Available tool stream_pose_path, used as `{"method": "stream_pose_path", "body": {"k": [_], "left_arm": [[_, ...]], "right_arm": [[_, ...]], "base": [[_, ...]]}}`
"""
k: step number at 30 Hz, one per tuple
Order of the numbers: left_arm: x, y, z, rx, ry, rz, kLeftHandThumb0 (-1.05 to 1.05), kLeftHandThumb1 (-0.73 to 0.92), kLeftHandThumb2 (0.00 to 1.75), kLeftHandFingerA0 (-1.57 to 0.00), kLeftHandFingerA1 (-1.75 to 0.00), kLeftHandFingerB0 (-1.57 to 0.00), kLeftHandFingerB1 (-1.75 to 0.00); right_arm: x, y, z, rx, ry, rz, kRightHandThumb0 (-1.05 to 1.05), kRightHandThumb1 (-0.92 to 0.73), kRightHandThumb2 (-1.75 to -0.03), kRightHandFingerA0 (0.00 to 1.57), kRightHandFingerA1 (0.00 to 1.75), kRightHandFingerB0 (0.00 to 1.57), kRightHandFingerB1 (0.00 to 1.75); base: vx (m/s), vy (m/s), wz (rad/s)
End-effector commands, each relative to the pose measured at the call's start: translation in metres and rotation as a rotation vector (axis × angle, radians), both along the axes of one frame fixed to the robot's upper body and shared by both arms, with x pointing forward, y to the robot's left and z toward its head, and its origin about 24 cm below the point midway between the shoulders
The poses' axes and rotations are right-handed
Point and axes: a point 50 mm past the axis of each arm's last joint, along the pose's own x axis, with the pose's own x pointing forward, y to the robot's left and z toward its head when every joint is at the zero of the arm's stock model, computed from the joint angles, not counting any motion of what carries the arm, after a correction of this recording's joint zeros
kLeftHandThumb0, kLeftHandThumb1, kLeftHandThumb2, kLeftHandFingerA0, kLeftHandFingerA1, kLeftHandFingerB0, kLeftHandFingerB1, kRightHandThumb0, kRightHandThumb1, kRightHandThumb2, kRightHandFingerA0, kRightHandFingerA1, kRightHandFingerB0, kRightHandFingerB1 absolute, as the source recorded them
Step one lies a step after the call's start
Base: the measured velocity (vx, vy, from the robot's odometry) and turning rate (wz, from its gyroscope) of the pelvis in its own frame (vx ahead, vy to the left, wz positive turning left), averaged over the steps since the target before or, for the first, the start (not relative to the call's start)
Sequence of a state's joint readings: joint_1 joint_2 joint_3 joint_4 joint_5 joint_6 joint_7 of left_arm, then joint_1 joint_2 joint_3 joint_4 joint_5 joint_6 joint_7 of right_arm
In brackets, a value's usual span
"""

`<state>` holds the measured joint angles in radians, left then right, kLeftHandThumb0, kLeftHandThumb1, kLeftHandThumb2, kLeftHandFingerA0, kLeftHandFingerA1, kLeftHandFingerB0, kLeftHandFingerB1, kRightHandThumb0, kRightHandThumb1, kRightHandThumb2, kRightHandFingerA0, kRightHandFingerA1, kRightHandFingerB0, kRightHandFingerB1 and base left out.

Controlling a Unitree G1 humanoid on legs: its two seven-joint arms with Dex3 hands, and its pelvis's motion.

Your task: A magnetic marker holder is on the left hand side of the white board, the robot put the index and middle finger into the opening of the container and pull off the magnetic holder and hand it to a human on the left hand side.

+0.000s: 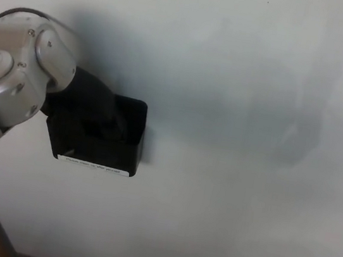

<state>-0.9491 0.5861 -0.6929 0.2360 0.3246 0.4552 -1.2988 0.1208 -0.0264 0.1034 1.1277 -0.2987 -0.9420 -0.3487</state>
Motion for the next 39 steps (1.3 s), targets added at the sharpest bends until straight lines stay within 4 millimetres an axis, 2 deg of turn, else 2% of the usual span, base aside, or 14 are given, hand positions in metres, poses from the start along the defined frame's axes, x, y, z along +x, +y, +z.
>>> {"method": "stream_pose_path", "body": {"k": [1,2,3,8,10,13,14,17,19,24,25,26,27,39], "left_arm": [[-0.004,0.002,-0.023,0.076,0.050,0.004,-0.82,0.53,0.93,-0.19,-0.47,0.00,-0.13],[-0.004,0.002,-0.023,0.079,0.052,0.001,-0.82,0.53,0.93,-0.19,-0.47,0.00,-0.13],[-0.004,0.002,-0.024,0.079,0.057,0.015,-0.83,0.62,0.61,-0.27,-0.35,0.00,-0.20],[-0.004,0.001,-0.033,0.096,0.043,0.034,-0.69,0.52,0.58,-0.21,-0.34,0.00,-0.17],[-0.007,0.000,-0.041,0.128,-0.111,-0.038,-0.26,0.58,0.57,-0.78,-0.75,-0.28,-0.30],[-0.010,0.000,-0.051,0.145,-0.257,-0.135,-0.16,0.68,0.60,-0.82,-0.77,-0.53,-0.37],[-0.011,0.000,-0.057,0.196,-0.297,-0.182,-0.25,0.64,0.60,-0.88,-0.59,-0.82,-0.48],[-0.013,0.000,-0.069,0.283,-0.365,-0.261,-0.21,0.50,0.56,-0.94,-0.66,-0.95,-0.57],[-0.015,0.000,-0.073,0.296,-0.398,-0.277,-0.21,0.63,0.58,-0.74,-0.95,-0.79,-0.60],[-0.020,0.000,-0.076,0.222,-0.490,-0.287,-0.31,0.77,0.63,-0.67,-0.96,-0.70,-0.68],[-0.022,0.000,-0.076,0.189,-0.509,-0.289,-0.36,0.81,0.64,-0.69,-1.47,-0.66,-1.05],[-0.023,0.001,-0.077,0.156,-0.528,-0.289,-0.36,0.81,0.64,-0.69,-1.47,-0.66,-1.05],[-0.023,0.001,-0.077,0.131,-0.529,-0.273,-0.36,0.84,0.66,-0.67,-1.67,-0.58,-1.39],[-0.019,0.006,-0.072,-0.188,-0.129,-0.002,-0.25,0.68,0.92,-0.79,-1.51,-0.71,-1.29]], "right_arm": [[0.000,-0.005,0.001,-0.020,-0.007,-0.008,-0.58,-0.71,-0.62,0.65,0.47,0.61,0.44],[0.000,-0.005,0.001,-0.018,-0.007,-0.009,-0.58,-0.71,-0.62,0.65,0.47,0.61,0.44],[0.000,-0.005,0.001,-0.020,-0.009,-0.007,-0.58,-0.71,-0.61,0.66,0.47,0.61,0.44],[0.002,-0.005,0.002,-0.016,-0.013,-0.003,-0.57,-0.71,-0.62,0.66,0.47,0.62,0.44],[0.003,-0.004,0.002,-0.013,-0.017,-0.006,-0.57,-0.70,-0.61,0.66,0.47,0.63,0.45],[0.004,-0.004,0.002,-0.012,-0.021,-0.006,-0.57,-0.70,-0.61,0.67,0.47,0.63,0.45],[0.004,-0.004,0.003,-0.013,-0.023,-0.005,-0.56,-0.70,-0.61,0.68,0.47,0.64,0.45],[0.004,-0.004,0.003,-0.015,-0.029,-0.004,-0.56,-0.70,-0.61,0.68,0.48,0.65,0.46],[0.005,-0.004,0.003,-0.014,-0.030,-0.005,-0.56,-0.70,-0.61,0.68,0.48,0.66,0.46],[0.007,-0.004,0.004,-0.016,-0.037,-0.001,-0.56,-0.70,-0.62,0.68,0.47,0.65,0.45],[0.008,-0.004,0.004,-0.020,-0.041,0.002,-0.56,-0.71,-0.61,0.69,0.49,0.65,0.46],[0.008,-0.003,0.005,-0.024,-0.045,0.006,-0.56,-0.71,-0.61,0.69,0.49,0.65,0.46],[0.008,-0.003,0.005,-0.025,-0.043,0.006,-0.57,-0.71,-0.62,0.69,0.48,0.65,0.45],[0.012,-0.002,0.005,-0.026,-0.049,0.009,-0.56,-0.71,-0.62,0.70,0.48,0.66,0.45]], "base": [[0.00,0.000,0.00],[0.00,0.000,0.00],[0.00,0.000,0.00],[0.00,0.000,0.00],[0.00,0.000,0.00],[0.00,0.000,0.00],[0.00,0.000,0.00],[0.00,0.000,0.00],[0.00,0.000,0.00],[0.00,0.000,0.02],[0.00,0.000,0.00],[0.00,0.000,0.00],[0.00,0.000,0.00],[0.00,0.000,0.01]]}}
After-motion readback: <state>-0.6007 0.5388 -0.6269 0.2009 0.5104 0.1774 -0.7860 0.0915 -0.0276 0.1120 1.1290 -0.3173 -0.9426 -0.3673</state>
